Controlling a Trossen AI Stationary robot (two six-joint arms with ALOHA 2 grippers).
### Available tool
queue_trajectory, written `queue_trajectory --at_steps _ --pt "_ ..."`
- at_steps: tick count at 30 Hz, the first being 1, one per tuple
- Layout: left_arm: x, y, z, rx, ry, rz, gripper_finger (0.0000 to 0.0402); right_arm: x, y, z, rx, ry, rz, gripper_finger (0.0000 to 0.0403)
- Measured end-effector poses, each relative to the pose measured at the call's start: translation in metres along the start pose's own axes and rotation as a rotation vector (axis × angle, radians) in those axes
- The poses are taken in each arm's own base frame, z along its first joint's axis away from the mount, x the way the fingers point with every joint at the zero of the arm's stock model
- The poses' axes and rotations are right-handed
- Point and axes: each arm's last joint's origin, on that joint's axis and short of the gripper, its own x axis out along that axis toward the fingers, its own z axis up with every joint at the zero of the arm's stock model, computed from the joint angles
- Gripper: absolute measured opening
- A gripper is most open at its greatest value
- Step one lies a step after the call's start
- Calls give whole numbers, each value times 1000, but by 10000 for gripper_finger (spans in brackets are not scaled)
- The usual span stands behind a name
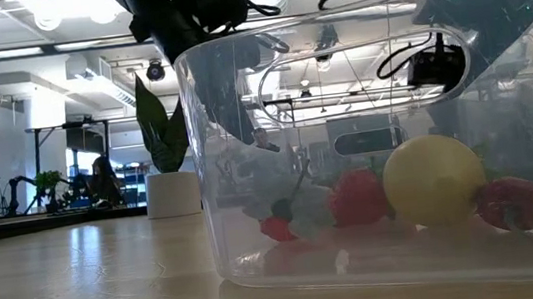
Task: Pick and placing Produce into tupperware
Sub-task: Put the strawberry into the transparent bin
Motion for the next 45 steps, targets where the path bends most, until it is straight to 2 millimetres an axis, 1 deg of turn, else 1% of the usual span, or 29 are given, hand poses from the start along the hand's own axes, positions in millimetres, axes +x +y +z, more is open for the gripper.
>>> queue_trajectory --at_steps 9,15,19,24,28,38,42,45 --pt "0 0 0 7 -1 8 260 5 1 1 13 -47 15 288" --pt "0 2 -1 7 2 30 260 21 4 -6 7 44 20 288" --pt "0 2 -1 7 2 30 260 27 6 -3 4 69 17 288" --pt "0 2 -1 7 3 30 260 28 6 3 3 67 18 282" --pt "0 2 -1 7 2 30 260 27 6 2 12 84 18 258" --pt "1 2 0 7 1 30 260 25 6 4 13 115 15 169" --pt "1 2 0 8 1 30 260 19 6 9 2 175 -1 144" --pt "1 2 0 7 0 31 260 12 6 20 1 193 9 136"
